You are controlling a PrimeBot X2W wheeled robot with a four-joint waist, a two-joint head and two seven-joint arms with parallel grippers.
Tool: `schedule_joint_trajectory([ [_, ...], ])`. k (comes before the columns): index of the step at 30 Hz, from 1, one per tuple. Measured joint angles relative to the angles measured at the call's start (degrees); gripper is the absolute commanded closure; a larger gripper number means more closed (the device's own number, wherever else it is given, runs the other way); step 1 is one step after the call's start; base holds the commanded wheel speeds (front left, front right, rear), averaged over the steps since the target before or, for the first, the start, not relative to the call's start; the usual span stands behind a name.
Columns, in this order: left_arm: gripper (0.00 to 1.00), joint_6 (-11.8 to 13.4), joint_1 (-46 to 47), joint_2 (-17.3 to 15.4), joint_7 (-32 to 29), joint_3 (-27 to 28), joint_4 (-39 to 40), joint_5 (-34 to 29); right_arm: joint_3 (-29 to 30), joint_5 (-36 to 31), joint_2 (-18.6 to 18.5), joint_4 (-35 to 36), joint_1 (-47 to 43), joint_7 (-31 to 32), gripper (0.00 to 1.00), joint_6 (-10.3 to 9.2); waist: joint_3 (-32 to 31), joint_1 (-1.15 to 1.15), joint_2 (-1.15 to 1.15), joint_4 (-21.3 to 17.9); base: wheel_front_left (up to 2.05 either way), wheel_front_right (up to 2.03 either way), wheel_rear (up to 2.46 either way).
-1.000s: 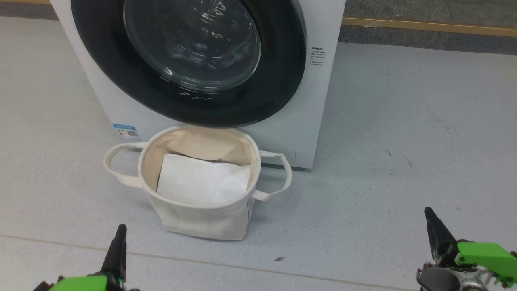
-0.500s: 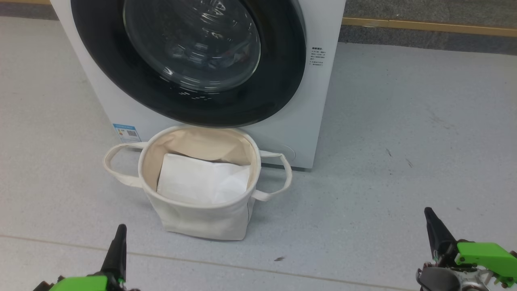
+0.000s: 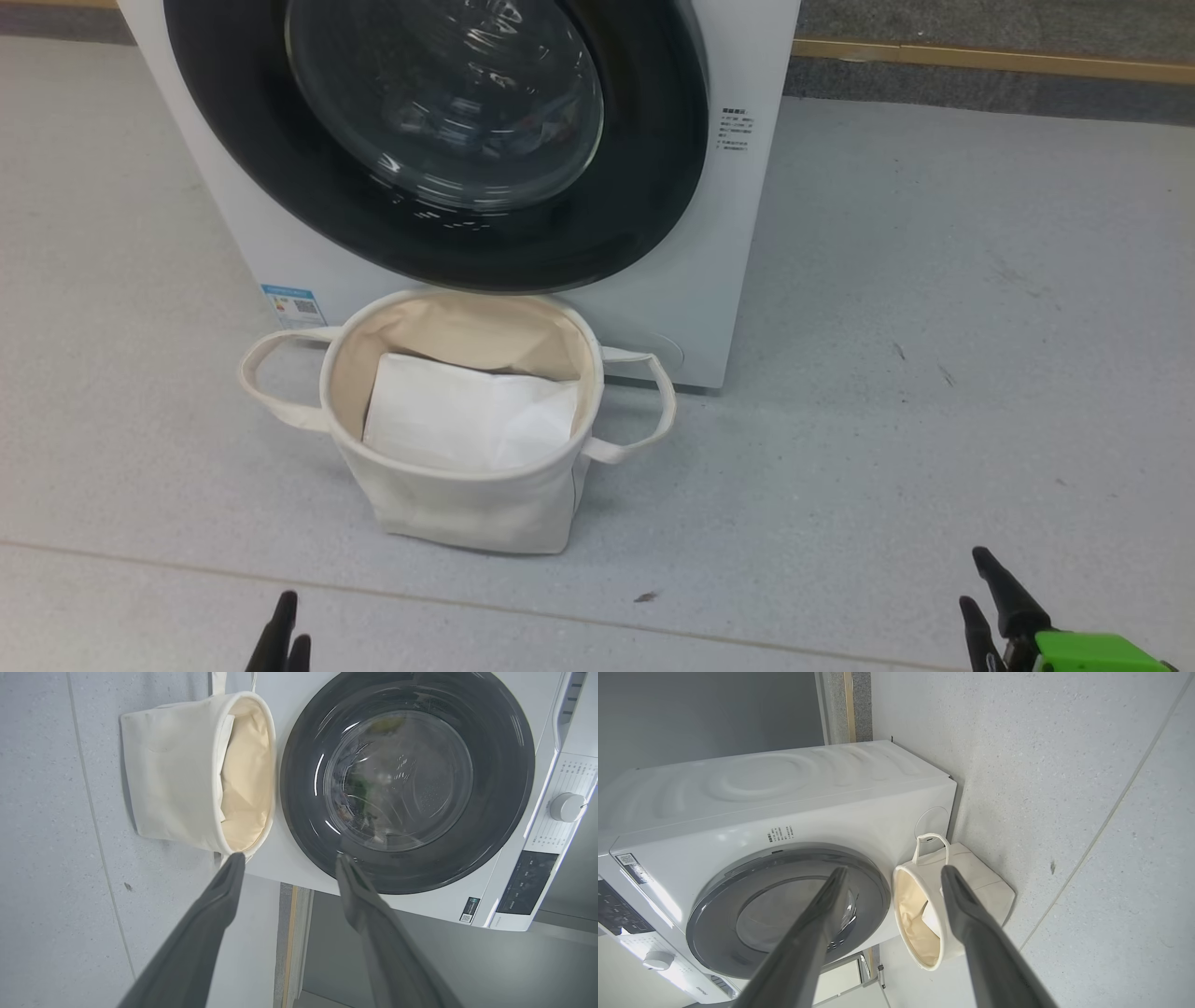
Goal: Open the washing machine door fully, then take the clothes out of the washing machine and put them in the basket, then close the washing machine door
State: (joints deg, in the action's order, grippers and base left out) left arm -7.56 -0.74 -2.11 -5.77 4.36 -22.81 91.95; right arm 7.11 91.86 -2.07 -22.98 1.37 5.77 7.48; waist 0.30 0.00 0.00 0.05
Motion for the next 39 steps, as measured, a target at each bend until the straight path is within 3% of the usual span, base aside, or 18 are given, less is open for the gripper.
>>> schedule_joint_trajectory([
  [5,0.0,0.0,0.41,0.0,0.68,0.03,0.11,-0.3,-0.58,-0.01,0.01,0.07,0.49,-0.65,0.0,0.0,-0.14,-0.09,0.0,0.06,0.0,0.0,0.0],
  [20,0.0,0.01,2.54,-0.42,3.01,0.04,0.4,-7.01,-2.38,-5.94,0.0,1.08,2.48,-3.12,0.0,0.01,0.28,-0.01,0.0,0.28,0.0,0.0,0.0],
  [39,0.0,3.3,6.03,-3.21,6.46,-3.87,2.88,-27.67,-6.46,-29.83,-0.01,2.56,6.06,-6.45,0.0,0.0,0.87,0.0,0.0,0.63,0.0,0.0,0.0],
])
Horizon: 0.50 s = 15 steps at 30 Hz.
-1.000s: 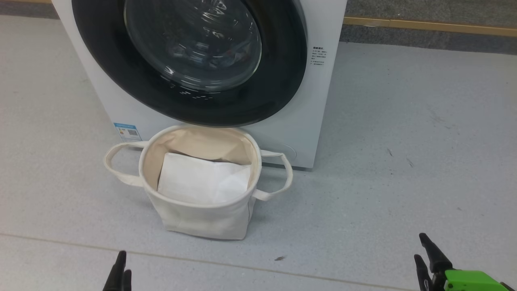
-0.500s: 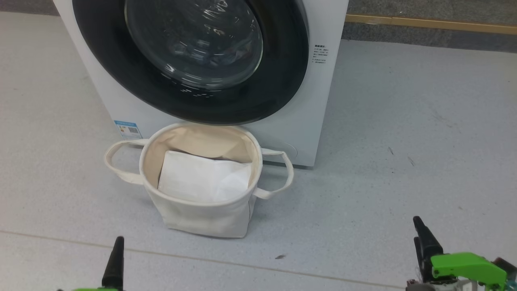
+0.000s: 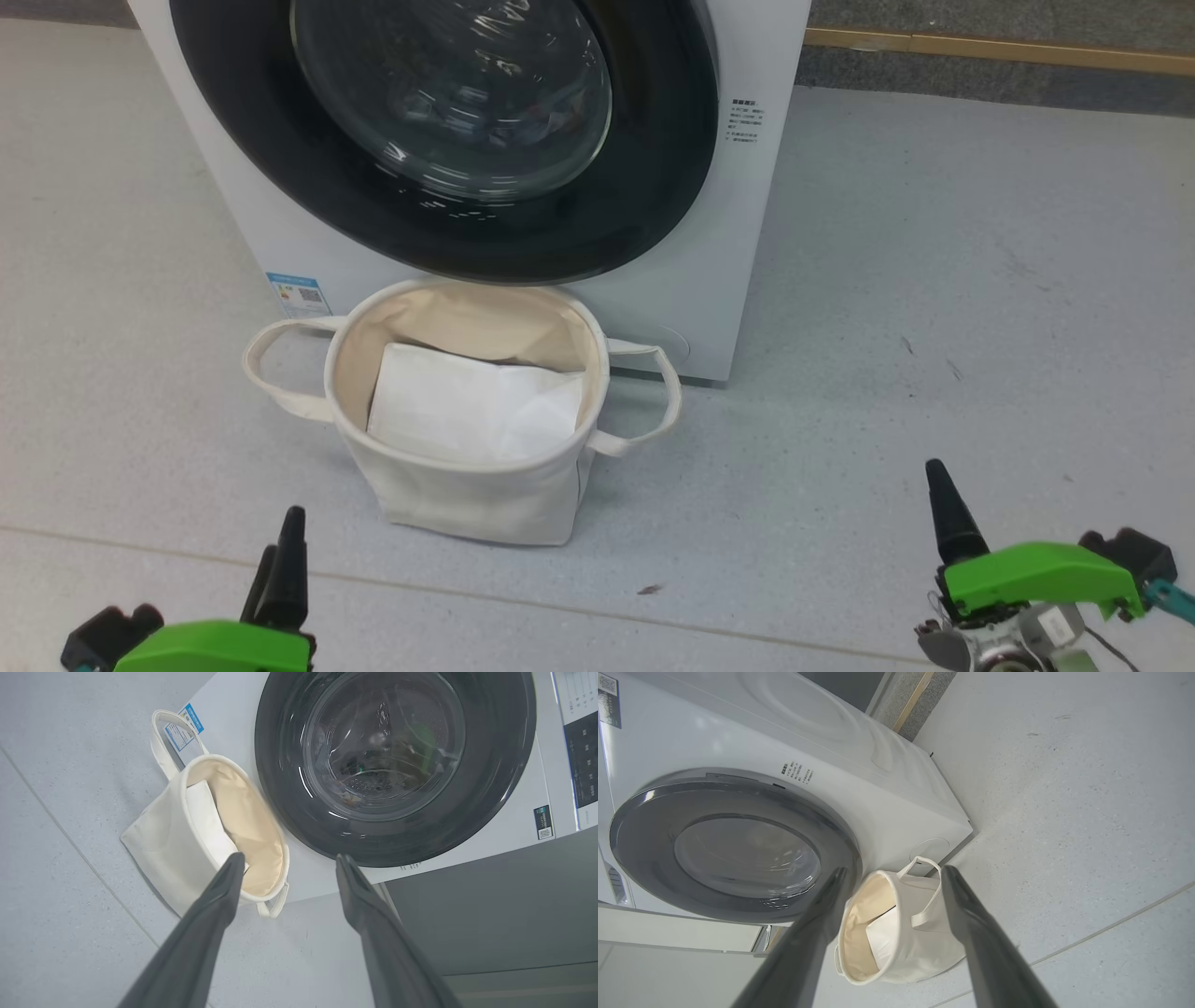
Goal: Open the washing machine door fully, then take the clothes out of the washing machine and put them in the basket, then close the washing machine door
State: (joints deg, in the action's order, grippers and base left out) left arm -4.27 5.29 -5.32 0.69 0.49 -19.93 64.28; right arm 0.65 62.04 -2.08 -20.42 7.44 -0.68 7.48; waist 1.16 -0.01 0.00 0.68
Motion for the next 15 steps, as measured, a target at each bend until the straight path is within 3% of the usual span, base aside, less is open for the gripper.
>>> schedule_joint_trajectory([
  [6,0.0,1.31,0.75,-1.57,1.01,-2.27,0.01,-7.14,-0.18,-9.33,-0.02,0.01,0.99,-0.83,0.0,0.01,-0.09,0.0,0.0,-0.08,0.0,0.0,0.0],
  [15,0.0,3.32,2.64,-3.69,2.12,-5.26,-0.15,-15.83,-1.52,-16.63,-0.03,0.56,2.33,-2.0,0.0,0.01,-0.09,0.0,0.0,0.04,0.0,0.0,0.0],
])
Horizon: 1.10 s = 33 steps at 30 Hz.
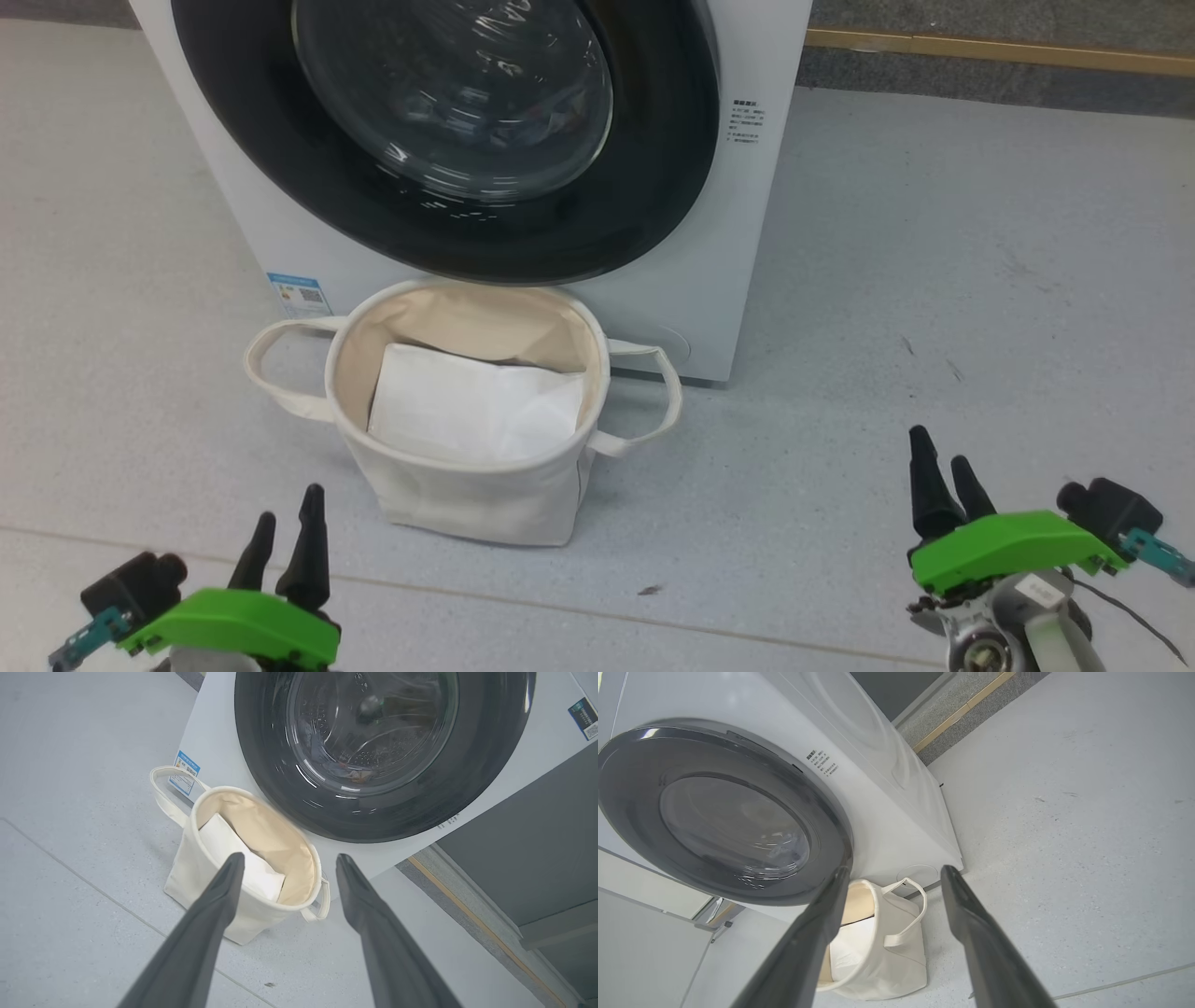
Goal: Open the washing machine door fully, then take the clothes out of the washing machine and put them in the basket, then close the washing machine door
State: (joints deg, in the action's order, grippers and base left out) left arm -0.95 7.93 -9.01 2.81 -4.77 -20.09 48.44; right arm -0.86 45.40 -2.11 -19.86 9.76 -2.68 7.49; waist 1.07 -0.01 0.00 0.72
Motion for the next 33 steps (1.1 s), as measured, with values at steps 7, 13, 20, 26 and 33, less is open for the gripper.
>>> schedule_joint_trajectory([
  [7,0.0,1.54,1.07,-0.81,1.1,-1.65,0.47,-4.63,-0.92,-4.0,-0.03,0.05,0.87,-1.04,0.0,0.0,-0.04,0.0,0.0,0.12,0.0,0.0,0.0],
  [13,0.0,3.16,1.67,-1.75,2.09,-2.02,1.46,-7.88,-1.19,-6.82,-0.1,-0.11,1.51,-2.3,0.0,0.0,-0.18,0.0,0.0,0.16,0.0,0.0,0.0],
  [20,0.0,4.08,2.03,-2.76,3.42,-2.77,1.81,-11.9,-2.2,-11.83,-0.14,0.0,2.99,-3.48,0.0,0.0,-0.16,0.0,0.0,0.07,0.0,0.0,0.0],
  [26,0.0,5.08,3.03,-3.42,4.38,-3.37,2.18,-15.24,-2.81,-15.96,-0.19,-0.03,3.21,-4.56,0.0,0.0,-0.3,0.0,0.0,0.07,0.0,0.0,0.0],
  [33,0.0,5.72,3.51,-3.86,5.46,-3.58,2.32,-18.74,-3.3,-20.0,-0.21,-0.02,4.67,-5.58,0.0,0.0,-0.39,0.0,0.0,0.19,0.0,0.0,0.0],
])
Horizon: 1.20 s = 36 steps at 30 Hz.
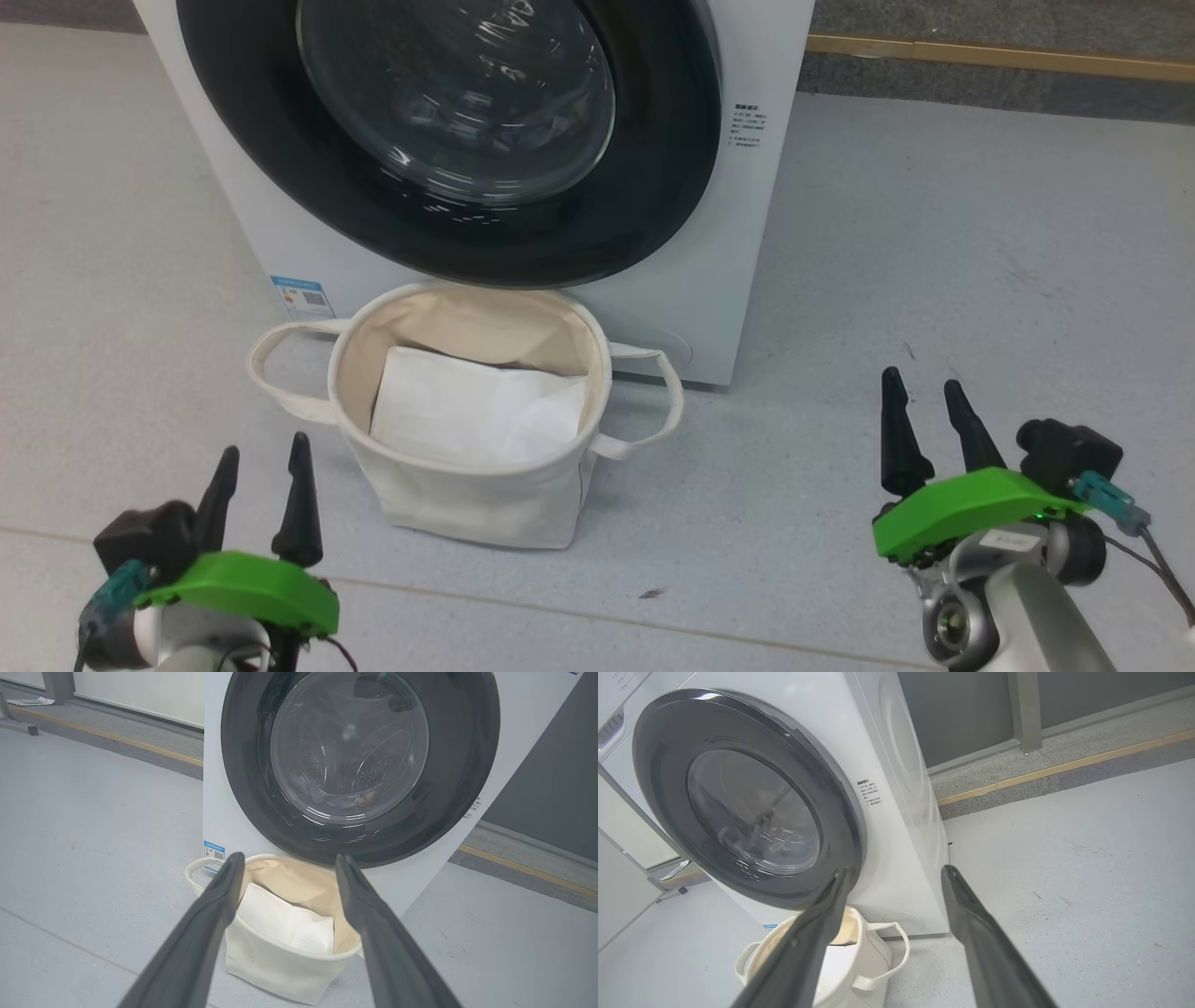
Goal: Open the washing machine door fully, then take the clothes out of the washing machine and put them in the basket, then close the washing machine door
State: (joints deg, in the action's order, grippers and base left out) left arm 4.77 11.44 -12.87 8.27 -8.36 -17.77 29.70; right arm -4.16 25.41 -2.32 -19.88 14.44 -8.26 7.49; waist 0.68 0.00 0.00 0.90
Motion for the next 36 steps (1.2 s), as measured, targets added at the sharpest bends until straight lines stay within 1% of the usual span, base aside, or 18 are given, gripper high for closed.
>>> schedule_joint_trajectory([
  [7,0.0,0.08,1.17,-0.25,1.27,-0.37,-0.11,-3.6,-0.75,-4.91,-0.05,-0.3,0.62,-1.2,0.0,0.0,-0.08,0.0,0.0,0.17,0.0,0.0,0.0],
  [13,0.0,-0.48,1.99,-0.3,2.09,-0.69,0.01,-5.73,-2.26,-7.71,-0.11,-0.74,0.85,-1.92,0.0,0.0,-0.11,0.0,0.0,0.26,0.0,0.0,0.0],
  [17,0.0,-1.3,2.31,-0.91,2.53,-1.69,-0.11,-8.6,-2.87,-10.82,-0.12,-0.75,2.04,-2.5,0.0,0.0,0.02,0.0,0.0,0.28,0.0,0.0,0.0],
  [25,0.0,-1.33,3.75,-1.57,4.03,-2.53,-1.12,-13.79,-3.57,-16.48,-0.19,-0.69,3.26,-4.12,0.0,0.0,0.25,0.0,0.0,0.27,0.0,0.0,0.0],
  [28,0.0,-1.25,4.46,-1.88,4.57,-2.55,-1.59,-15.85,-3.6,-17.45,-0.23,-0.75,3.33,-4.6,0.0,0.0,0.23,0.0,0.0,0.27,0.0,0.0,0.0],
  [32,0.0,-1.42,4.84,-1.97,5.22,-2.49,-2.31,-16.99,-3.96,-14.77,-0.26,-0.96,3.84,-5.1,0.0,0.0,0.17,0.0,0.0,0.31,0.0,0.0,0.0],
  [34,0.0,-1.87,5.38,-1.97,5.81,-2.47,-2.45,-18.15,-4.19,-15.73,-0.29,-1.01,4.5,-5.49,0.0,0.0,0.41,0.0,0.0,0.26,0.0,0.0,0.0],
  [36,0.0,-2.91,5.76,-1.81,6.01,-2.08,-2.34,-17.93,-4.19,-16.11,-0.31,-1.13,4.92,-6.04,0.0,0.0,0.56,0.0,0.0,0.26,0.0,0.0,0.0],
])
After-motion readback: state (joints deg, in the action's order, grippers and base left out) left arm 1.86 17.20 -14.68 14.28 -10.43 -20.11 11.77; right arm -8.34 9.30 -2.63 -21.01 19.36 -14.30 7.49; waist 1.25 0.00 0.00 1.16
